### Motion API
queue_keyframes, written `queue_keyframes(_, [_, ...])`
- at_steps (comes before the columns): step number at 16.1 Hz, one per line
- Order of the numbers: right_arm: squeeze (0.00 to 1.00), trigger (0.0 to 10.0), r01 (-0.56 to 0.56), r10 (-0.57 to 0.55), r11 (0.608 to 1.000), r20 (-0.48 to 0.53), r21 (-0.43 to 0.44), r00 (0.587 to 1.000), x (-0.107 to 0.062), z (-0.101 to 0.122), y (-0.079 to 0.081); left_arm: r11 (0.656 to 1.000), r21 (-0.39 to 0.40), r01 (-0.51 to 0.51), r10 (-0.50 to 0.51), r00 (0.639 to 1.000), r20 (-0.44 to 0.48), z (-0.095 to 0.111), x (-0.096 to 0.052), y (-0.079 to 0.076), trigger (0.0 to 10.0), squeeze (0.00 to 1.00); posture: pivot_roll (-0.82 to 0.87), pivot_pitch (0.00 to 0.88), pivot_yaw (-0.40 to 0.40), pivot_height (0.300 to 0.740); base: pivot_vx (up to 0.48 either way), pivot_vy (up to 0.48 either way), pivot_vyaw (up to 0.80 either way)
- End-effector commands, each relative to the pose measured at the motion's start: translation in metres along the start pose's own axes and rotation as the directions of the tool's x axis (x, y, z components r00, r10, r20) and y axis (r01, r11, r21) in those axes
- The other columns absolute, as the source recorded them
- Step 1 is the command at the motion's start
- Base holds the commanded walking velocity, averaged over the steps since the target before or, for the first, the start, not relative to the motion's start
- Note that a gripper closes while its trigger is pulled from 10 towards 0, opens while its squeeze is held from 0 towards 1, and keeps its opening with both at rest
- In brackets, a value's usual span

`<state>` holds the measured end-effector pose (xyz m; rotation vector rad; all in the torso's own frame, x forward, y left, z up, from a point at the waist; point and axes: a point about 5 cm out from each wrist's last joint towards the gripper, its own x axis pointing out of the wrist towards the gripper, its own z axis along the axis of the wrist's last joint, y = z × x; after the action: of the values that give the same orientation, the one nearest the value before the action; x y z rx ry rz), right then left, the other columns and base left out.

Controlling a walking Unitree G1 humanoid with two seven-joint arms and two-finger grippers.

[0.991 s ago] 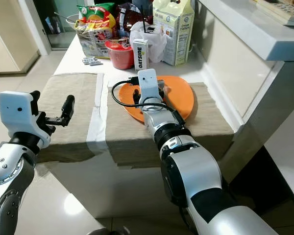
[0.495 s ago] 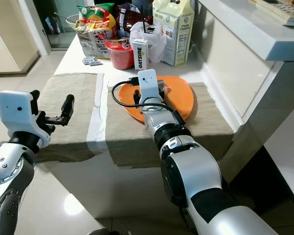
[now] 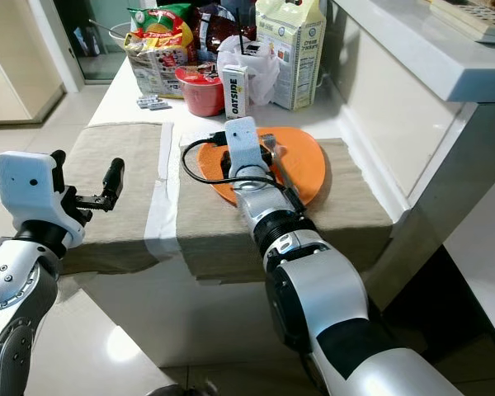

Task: Setting the table

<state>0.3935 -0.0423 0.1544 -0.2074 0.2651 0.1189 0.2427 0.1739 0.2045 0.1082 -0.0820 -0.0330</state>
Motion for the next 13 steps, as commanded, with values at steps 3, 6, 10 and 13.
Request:
queue_keyframes(3, [0.00,10.0,0.022,-0.021,1.000,0.078,-0.022,0.997,-0.001,0.011,0.003,1.000,0.015,0.000,0.000,1.000,0.014,0.002,0.000,-0.001,10.0,0.00,0.01,0.000,0.036,0.740,0.000,0.000,0.00])
queue_keyframes(6, [0.00,10.0,0.028,-0.027,1.000,0.090,-0.012,0.996,-0.002,0.012,0.005,1.000,0.018,-0.001,0.000,1.000,0.019,0.002,0.000,-0.001,10.0,0.00,0.00,0.000,0.036,0.740,0.000,0.000,0.00])
queue_keyframes(10, [0.00,10.0,0.037,-0.037,0.999,0.079,0.004,0.996,-0.002,0.010,0.007,1.000,0.024,0.000,0.000,1.000,0.020,0.002,0.000,-0.001,10.0,0.00,0.00,0.000,0.034,0.740,0.000,0.000,0.00])
queue_keyframes(13, [0.00,10.0,0.039,-0.040,0.999,0.026,0.023,0.999,-0.002,-0.002,0.006,1.000,0.026,0.001,-0.001,1.000,0.022,0.002,0.000,-0.001,10.0,0.00,0.00,0.000,0.035,0.740,0.000,0.000,0.00])
